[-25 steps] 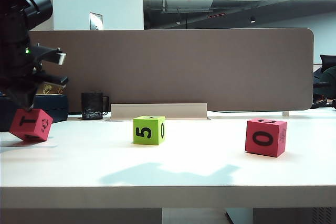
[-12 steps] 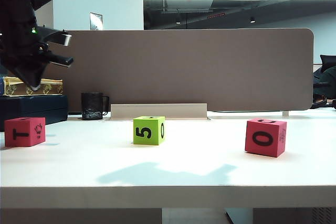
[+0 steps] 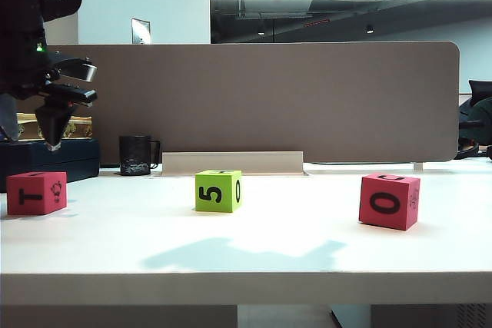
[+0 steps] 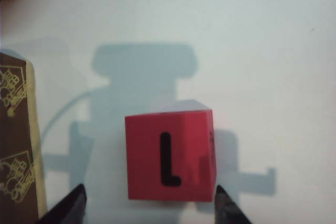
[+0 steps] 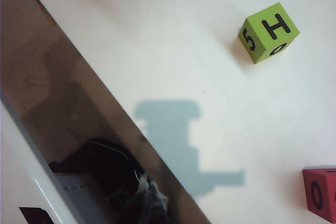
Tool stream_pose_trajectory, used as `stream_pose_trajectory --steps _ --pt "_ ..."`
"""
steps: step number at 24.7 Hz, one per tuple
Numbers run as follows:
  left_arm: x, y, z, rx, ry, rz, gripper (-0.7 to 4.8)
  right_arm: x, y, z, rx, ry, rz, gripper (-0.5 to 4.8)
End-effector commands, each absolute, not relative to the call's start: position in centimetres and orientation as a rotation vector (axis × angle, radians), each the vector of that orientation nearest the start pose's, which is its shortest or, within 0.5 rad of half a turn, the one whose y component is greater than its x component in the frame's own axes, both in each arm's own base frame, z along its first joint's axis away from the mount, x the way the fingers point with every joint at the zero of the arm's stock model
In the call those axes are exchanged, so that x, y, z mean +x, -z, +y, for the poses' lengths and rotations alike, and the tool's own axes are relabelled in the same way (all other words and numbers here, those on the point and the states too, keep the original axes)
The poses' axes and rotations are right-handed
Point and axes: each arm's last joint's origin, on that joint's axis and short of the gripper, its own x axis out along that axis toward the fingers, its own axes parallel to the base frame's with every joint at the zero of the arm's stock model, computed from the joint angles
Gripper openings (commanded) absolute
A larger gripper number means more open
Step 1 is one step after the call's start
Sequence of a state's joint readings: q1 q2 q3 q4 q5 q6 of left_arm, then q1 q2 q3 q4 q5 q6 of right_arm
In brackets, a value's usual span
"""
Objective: Select the appropriate blocks from the scattered letter blocks on the table and arrange them in a row to spell out "THU".
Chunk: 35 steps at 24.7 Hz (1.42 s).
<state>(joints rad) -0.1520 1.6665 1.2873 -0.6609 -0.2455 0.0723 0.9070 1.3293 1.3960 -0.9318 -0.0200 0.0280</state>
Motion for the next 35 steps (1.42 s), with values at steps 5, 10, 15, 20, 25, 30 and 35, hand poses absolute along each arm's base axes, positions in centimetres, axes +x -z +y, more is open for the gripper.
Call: stream_pose_trajectory --steps 5,10,15,20,25,30,35 --pt "35.2 -21.5 -4.7 0.269 -0.052 1.141 3.33 16.0 -36.5 20.6 -0.355 -0.861 0.803 -0.05" --pt "35.4 -20.4 -4.6 0.274 -0.056 1.191 4.39 15.9 -36.4 20.5 -0.358 -0.86 0.808 -0.05" --pt "35.8 -20.5 -4.6 0.258 -0.063 1.14 4.35 16.0 -36.5 20.6 -0.356 -0.86 0.806 -0.05" --pt "36.0 -20.4 -4.7 0.233 -0.071 1.134 3.6 16.0 -36.5 20.6 -0.356 -0.86 0.805 -0.05" --pt "35.9 -20.4 -4.7 0.22 -0.059 1.141 3.31 16.0 -36.5 20.6 -0.356 -0.86 0.806 -0.05" --pt "35.8 -20.3 -4.7 0.221 -0.06 1.152 3.3 16.0 -36.5 20.6 -0.356 -0.86 0.806 -0.05" --pt "36.0 -20.4 -4.7 0.218 -0.061 1.134 2.76 16.0 -36.5 20.6 -0.356 -0.86 0.806 -0.05"
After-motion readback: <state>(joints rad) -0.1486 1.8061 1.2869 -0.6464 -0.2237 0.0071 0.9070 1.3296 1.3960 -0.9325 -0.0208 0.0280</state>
